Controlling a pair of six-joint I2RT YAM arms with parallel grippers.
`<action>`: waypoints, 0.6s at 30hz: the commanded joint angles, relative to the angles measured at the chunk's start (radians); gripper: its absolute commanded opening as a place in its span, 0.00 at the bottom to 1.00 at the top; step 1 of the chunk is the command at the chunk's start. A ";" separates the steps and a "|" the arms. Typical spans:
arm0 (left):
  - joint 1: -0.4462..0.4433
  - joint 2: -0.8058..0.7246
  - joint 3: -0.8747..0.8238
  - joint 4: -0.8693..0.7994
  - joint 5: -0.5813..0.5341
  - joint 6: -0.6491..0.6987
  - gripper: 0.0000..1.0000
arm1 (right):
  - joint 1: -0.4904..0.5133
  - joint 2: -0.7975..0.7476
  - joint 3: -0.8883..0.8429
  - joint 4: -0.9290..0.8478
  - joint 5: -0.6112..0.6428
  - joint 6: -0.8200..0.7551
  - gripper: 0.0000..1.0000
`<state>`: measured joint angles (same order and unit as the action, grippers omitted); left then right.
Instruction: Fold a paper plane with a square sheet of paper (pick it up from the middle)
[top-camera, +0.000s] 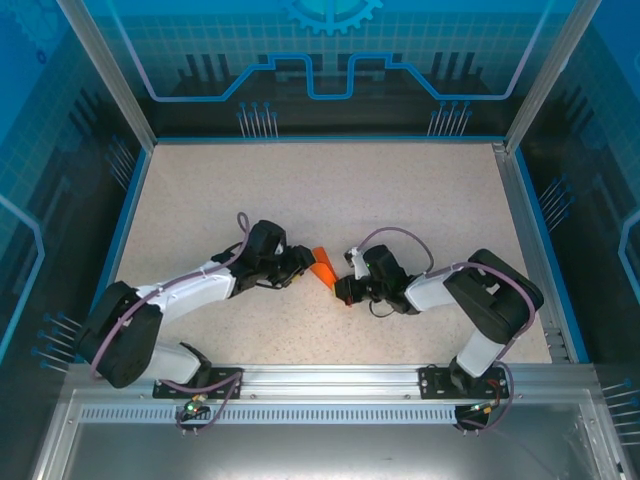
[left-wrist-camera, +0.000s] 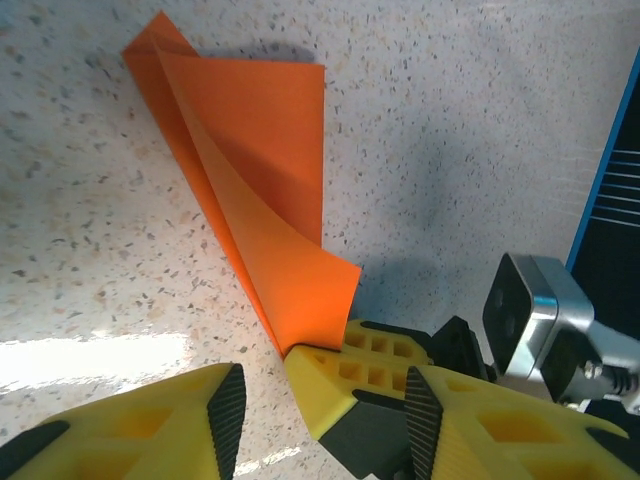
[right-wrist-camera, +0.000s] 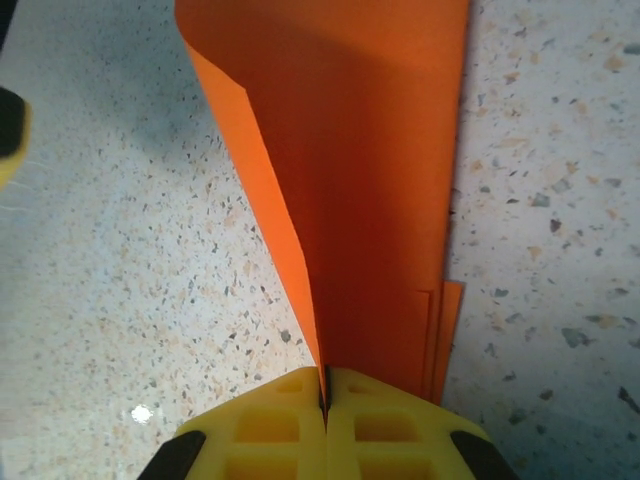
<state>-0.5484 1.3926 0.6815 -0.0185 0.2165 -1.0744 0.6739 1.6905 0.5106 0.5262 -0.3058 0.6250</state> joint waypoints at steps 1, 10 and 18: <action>-0.019 0.040 0.003 0.055 0.056 0.017 0.48 | -0.028 0.048 0.030 -0.060 -0.100 0.065 0.00; -0.040 0.155 0.036 0.181 0.087 0.018 0.46 | -0.063 0.086 0.080 -0.112 -0.195 0.122 0.00; -0.044 0.214 0.048 0.271 0.094 0.027 0.46 | -0.079 0.096 0.078 -0.123 -0.190 0.150 0.01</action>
<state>-0.5858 1.5845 0.6998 0.1974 0.2871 -1.0710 0.6048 1.7527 0.5846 0.4572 -0.4801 0.7467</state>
